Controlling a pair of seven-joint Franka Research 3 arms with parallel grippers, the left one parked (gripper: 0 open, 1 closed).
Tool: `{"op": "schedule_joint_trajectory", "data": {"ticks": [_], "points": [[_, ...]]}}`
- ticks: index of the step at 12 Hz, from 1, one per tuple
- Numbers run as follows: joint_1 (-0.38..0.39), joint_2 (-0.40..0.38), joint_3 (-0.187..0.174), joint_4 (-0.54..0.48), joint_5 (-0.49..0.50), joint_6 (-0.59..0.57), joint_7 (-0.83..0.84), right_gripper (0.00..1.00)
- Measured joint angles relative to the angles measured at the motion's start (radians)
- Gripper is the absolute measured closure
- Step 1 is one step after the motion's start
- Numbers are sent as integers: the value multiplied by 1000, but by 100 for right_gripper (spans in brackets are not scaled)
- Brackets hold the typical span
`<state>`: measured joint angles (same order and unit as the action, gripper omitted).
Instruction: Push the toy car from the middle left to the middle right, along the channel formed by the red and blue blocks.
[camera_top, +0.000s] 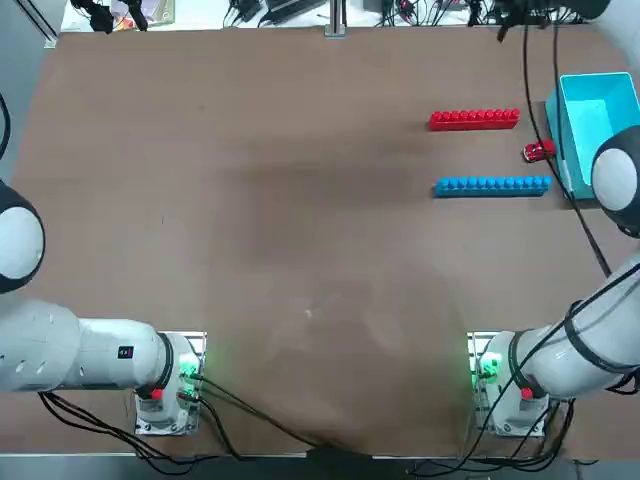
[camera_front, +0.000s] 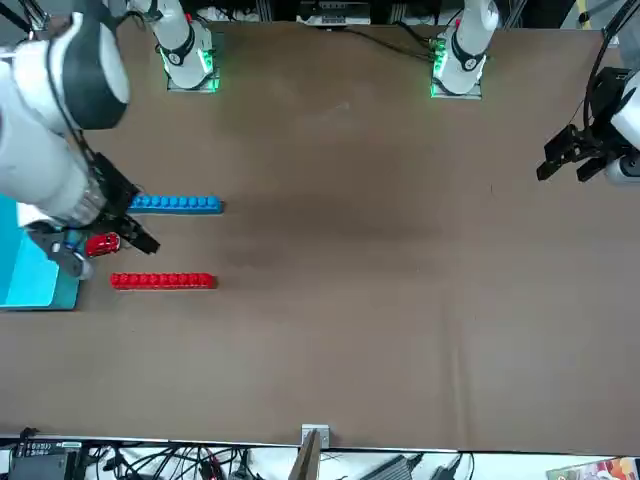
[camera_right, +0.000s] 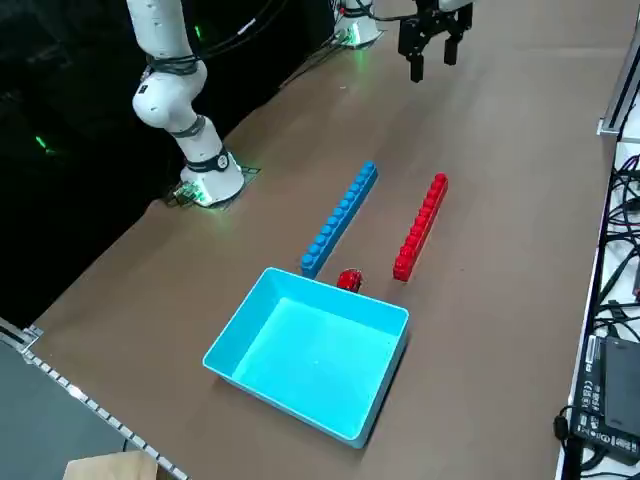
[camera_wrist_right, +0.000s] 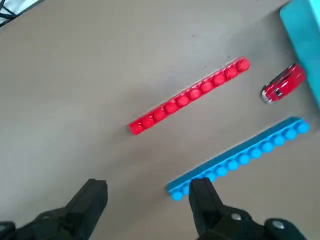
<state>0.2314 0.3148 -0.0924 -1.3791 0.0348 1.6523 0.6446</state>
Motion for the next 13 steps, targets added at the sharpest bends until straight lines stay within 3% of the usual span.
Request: {"op": "schedule_joint_trajectory", "data": {"ticks": [6,13], "points": [[-110,-74,0,-19,0,-28,-285,0],[-173,-163,0,-78,0,-33,-538,0]]}}
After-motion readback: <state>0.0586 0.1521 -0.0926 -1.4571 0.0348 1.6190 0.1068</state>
